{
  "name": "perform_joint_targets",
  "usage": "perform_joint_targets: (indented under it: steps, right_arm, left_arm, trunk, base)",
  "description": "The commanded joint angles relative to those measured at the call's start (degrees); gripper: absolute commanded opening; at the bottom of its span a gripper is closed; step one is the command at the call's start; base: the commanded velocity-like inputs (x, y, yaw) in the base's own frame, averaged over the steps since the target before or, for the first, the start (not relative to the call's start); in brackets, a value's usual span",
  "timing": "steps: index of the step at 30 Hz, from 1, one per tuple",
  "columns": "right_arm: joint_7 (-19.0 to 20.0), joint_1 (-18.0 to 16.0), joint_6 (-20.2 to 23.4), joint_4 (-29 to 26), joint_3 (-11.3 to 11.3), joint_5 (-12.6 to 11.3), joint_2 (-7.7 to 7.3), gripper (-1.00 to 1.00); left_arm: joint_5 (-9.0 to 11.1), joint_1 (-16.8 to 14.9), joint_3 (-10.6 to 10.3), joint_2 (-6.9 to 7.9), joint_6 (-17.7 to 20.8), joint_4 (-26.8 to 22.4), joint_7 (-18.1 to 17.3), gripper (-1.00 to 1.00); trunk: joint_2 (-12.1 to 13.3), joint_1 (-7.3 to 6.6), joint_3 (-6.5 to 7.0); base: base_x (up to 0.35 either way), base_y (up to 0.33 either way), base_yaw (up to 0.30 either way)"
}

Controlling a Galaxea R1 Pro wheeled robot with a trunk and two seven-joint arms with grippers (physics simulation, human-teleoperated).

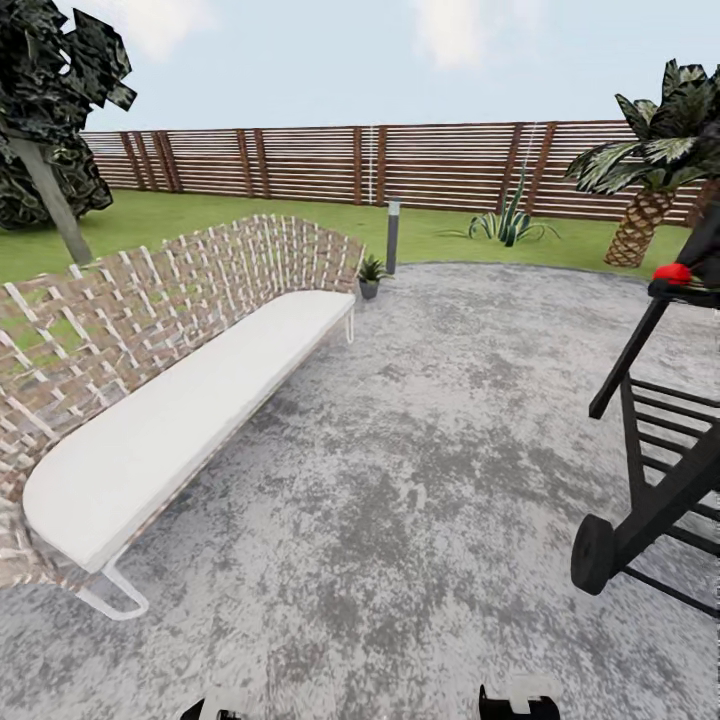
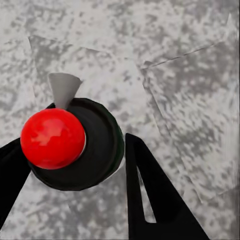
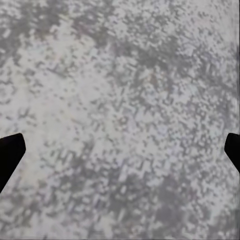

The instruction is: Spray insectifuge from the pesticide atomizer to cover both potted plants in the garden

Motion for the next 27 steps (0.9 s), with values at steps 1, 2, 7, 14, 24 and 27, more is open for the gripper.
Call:
perform_joint_targets:
  steps: [1,2,7,14,24,27]
  right_arm:
    - [-0.5,0.0,0.0,0.1,0.3,0.4,0.02,1.0]
    - [-0.5,0.0,0.0,0.1,0.3,0.4,0.02,1.0]
    - [-0.5,0.0,0.0,0.1,0.3,0.4,0.03,1.0]
    - [-0.5,0.0,0.1,0.1,0.3,0.5,0.1,1.0]
    - [-0.4,0.0,0.1,0.2,0.4,0.9,-0.25,1.0]
    - [-0.3,0.0,0.1,0.2,0.5,1.0,-0.33,1.0]
  left_arm:
    - [-0.6,0.0,0.3,0.0,-0.2,0.0,0.2,-1.0]
    - [-0.6,0.0,0.3,0.03,-0.2,0.0,0.2,-1.0]
    - [-0.6,0.0,0.3,0.08,-0.2,0.0,0.2,-1.0]
    - [-0.6,0.0,0.3,0.15,-0.2,0.0,0.2,-1.0]
    - [-0.4,0.5,0.3,0.11,-0.3,0.0,0.2,-1.0]
    - [-0.4,0.6,0.3,0.09,-0.3,0.0,0.2,-1.0]
  trunk:
    - [0.0,0.02,-0.05]
    - [0.0,0.02,-0.05]
    - [0.0,0.02,-0.05]
    - [0.0,0.02,-0.05]
    - [0.0,0.02,-0.05]
    - [0.0,0.02,-0.05]
  base:
    - [0.337,0.017,-0.3]
    - [0.337,0.047,-0.3]
    - [0.33,0.108,-0.3]
    - [0.323,0.12,-0.3]
    - [0.329,0.04,-0.083]
    - [0.334,0.057,-0.001]
